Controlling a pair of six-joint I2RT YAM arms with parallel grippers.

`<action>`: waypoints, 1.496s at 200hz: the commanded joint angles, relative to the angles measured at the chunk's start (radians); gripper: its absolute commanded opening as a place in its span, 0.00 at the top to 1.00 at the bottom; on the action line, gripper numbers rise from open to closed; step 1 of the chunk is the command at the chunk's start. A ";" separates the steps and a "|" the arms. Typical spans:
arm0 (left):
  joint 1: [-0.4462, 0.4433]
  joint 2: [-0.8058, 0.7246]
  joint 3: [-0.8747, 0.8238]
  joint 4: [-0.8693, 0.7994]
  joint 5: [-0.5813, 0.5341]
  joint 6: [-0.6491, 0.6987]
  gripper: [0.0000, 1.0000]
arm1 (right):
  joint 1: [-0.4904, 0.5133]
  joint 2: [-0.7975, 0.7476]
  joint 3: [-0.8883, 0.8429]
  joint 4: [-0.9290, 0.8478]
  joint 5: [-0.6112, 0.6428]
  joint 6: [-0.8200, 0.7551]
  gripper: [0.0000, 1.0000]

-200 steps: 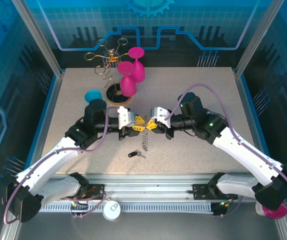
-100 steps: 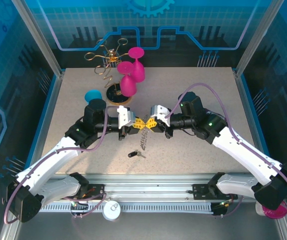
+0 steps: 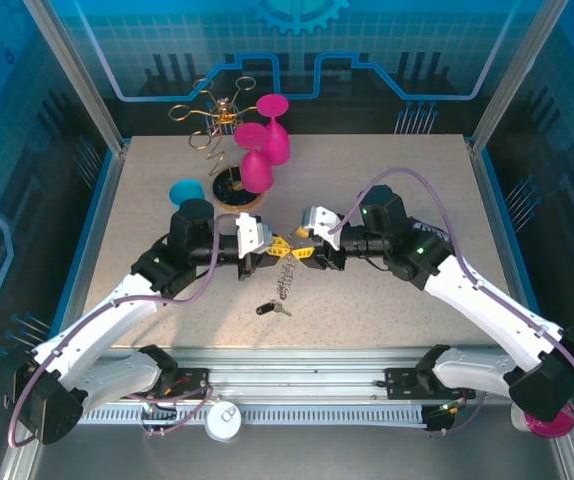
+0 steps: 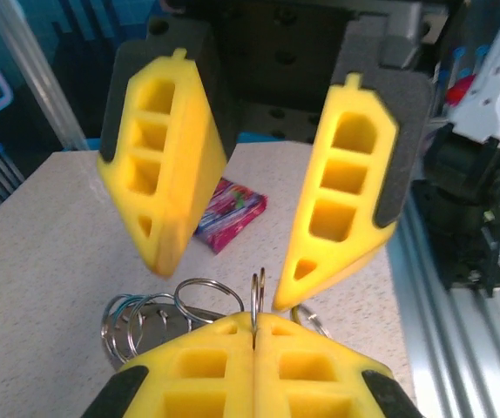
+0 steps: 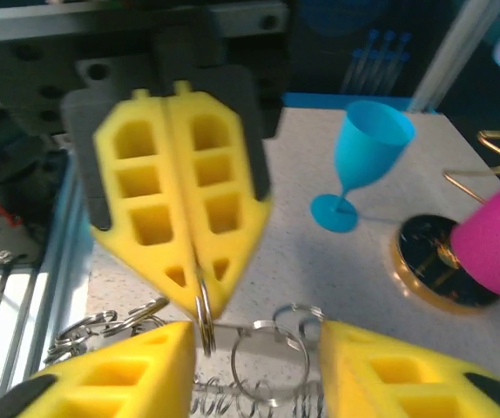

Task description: Put the keys on the keyring

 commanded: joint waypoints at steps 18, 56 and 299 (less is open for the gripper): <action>-0.027 -0.020 -0.011 -0.010 -0.272 0.165 1.00 | -0.084 -0.121 -0.112 0.029 0.306 0.178 0.44; -0.055 -0.006 -0.022 -0.021 -0.453 0.229 1.00 | -0.051 -0.181 -0.232 0.030 0.410 0.377 0.54; -0.015 -0.051 -0.070 -0.064 -0.728 -0.203 1.00 | 0.331 0.570 -0.460 0.868 0.499 0.487 0.54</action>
